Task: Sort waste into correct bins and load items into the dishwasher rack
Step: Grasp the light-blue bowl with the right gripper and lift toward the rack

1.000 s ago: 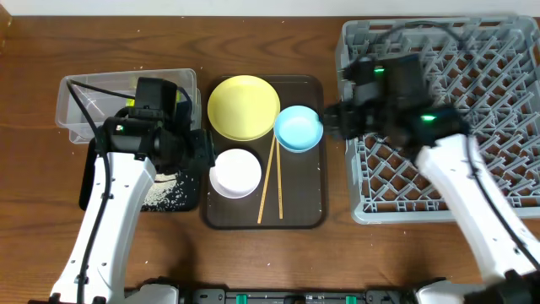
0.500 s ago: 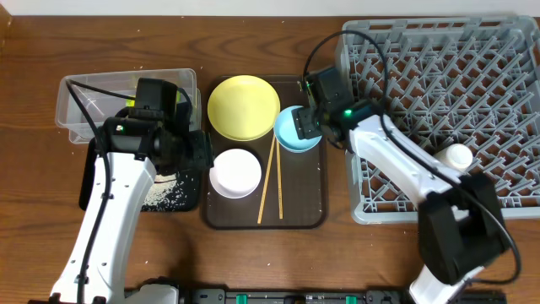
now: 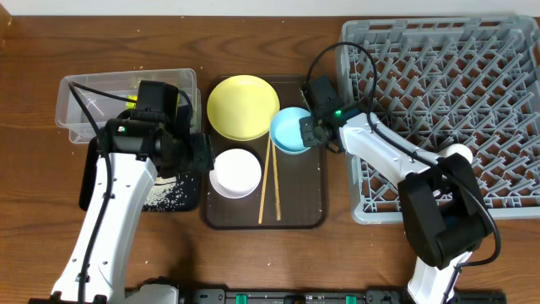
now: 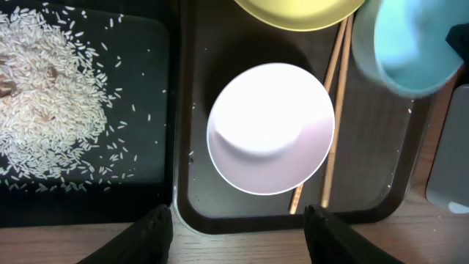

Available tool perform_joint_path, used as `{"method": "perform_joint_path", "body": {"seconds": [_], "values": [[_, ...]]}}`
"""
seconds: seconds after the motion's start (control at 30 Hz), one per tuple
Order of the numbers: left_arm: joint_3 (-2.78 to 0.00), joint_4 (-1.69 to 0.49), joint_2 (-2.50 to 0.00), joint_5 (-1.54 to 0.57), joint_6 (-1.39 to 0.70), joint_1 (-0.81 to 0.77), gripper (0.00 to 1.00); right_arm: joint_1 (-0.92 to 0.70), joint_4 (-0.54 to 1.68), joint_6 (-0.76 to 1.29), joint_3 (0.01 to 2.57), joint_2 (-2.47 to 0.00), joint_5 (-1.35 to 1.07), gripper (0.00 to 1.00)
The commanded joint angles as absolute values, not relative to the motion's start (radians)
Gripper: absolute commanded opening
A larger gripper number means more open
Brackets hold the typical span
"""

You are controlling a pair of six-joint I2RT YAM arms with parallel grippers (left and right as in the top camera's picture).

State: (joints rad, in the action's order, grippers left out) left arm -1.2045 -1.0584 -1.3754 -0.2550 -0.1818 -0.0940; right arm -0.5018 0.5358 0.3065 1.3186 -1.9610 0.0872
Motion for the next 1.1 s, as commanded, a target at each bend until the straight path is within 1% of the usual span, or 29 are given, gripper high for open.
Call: {"method": "perform_joint_path", "body": {"seconds": [0.0,0.23,0.53,0.63,0.73,0.87,0.97,1.07], "values": [[-1.195,-1.061,-1.372,-0.245,-0.17,-0.09,0.6,-0.501,0.543,0.329,1.327,-1.965,0.097,0.01],[-1.195,-1.061,-1.372,-0.245,-0.17,-0.09,0.6,-0.485,0.548,0.328,1.328,-1.894,0.098,0.01],[-1.195,-1.061,-1.372,-0.245,-0.169,-0.09,0.61,-0.43,0.532,0.192,1.328,-1.614,0.113,0.01],[-1.195,-1.061,-1.372,-0.245,-0.169,-0.09,0.61,-0.414,0.519,0.138,1.328,-1.534,0.195,0.01],[-1.195,-1.056,-1.372,-0.245,-0.169,-0.09,0.61,-0.396,0.483,0.109,1.328,-1.488,0.355,0.01],[-1.195,-1.051,-1.372,-0.245,-0.169,-0.09,0.61,-0.36,0.433,0.088,1.328,-1.487,0.559,0.01],[-1.195,-1.05,-1.372,-0.245,-0.169,-0.09,0.61,-0.313,0.387,0.088,1.328,-1.504,0.642,0.01],[-1.195,-1.05,-1.372,-0.245,-0.169,-0.09,0.61,-0.261,0.301,0.082,1.328,-1.523,0.67,0.01]]}}
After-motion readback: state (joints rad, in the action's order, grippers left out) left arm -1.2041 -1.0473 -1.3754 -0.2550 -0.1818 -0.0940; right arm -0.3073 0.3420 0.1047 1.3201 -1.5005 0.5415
